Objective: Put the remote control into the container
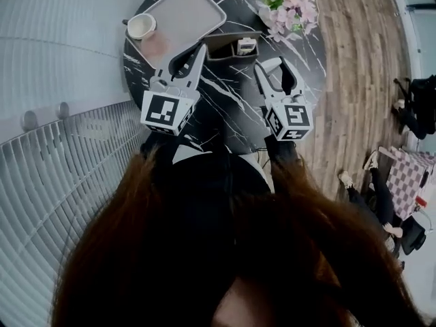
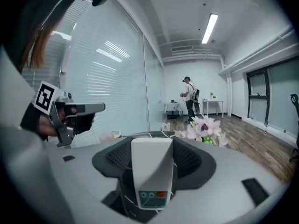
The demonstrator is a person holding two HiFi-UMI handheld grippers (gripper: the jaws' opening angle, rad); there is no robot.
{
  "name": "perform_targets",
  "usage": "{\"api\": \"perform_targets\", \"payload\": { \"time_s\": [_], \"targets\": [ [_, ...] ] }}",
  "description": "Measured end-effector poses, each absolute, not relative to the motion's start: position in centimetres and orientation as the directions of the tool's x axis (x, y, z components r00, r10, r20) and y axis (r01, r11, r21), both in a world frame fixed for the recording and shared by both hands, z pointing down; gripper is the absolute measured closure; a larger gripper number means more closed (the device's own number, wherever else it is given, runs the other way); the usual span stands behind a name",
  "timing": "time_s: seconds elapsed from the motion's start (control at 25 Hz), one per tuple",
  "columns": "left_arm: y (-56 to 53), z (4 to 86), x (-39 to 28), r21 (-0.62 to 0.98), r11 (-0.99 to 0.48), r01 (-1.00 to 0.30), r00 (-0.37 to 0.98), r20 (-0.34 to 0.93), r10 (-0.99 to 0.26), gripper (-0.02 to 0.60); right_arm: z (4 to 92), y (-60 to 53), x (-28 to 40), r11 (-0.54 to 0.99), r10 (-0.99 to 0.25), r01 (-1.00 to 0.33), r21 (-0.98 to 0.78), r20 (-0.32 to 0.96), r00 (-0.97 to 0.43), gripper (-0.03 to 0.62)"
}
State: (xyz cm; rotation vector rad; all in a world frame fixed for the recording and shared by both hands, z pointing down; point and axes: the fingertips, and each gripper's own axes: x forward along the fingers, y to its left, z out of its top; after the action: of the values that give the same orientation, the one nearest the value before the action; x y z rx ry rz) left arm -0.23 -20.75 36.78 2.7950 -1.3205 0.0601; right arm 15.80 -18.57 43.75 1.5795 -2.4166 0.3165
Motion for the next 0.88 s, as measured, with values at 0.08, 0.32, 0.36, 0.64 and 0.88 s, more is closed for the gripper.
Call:
{"api": "perform_targets", "payload": {
  "time_s": [0.08,0.32,0.36,0.64,0.88],
  "targets": [
    [-20.7,36.3,-1.4,0.025,-0.605,-0.796,0.605,0.047,-0.795,0.572,41.3,-19.6,14.3,0.423,-0.879,-0.906,-0.014,0.236,-0.414,0.329],
    [-20.8,34.7,-4.9,0.007,-0.528,-0.849,0.528,0.017,-0.849,0.572,37.0,-22.0,10.2,0.462,-0.885,-0.887,0.003,0.068,-0.461,0.329],
    [-20.8,34.6,-5.5,0.004,-0.515,-0.857,0.515,0.015,-0.857,0.572,36.7,-22.4,9.7,0.465,-0.884,-0.885,-0.009,0.051,-0.465,0.329],
    [-20.2,35.1,-9.1,-0.002,-0.446,-0.895,0.446,0.032,-0.895,0.572,38.3,-25.1,7.6,0.436,-0.896,-0.884,-0.172,0.015,-0.445,0.329],
    [-20.1,36.1,-10.9,0.007,-0.41,-0.912,0.409,0.045,-0.911,0.572,42.5,-25.5,7.2,0.386,-0.908,-0.897,-0.215,0.085,-0.411,0.329]
  ]
}}
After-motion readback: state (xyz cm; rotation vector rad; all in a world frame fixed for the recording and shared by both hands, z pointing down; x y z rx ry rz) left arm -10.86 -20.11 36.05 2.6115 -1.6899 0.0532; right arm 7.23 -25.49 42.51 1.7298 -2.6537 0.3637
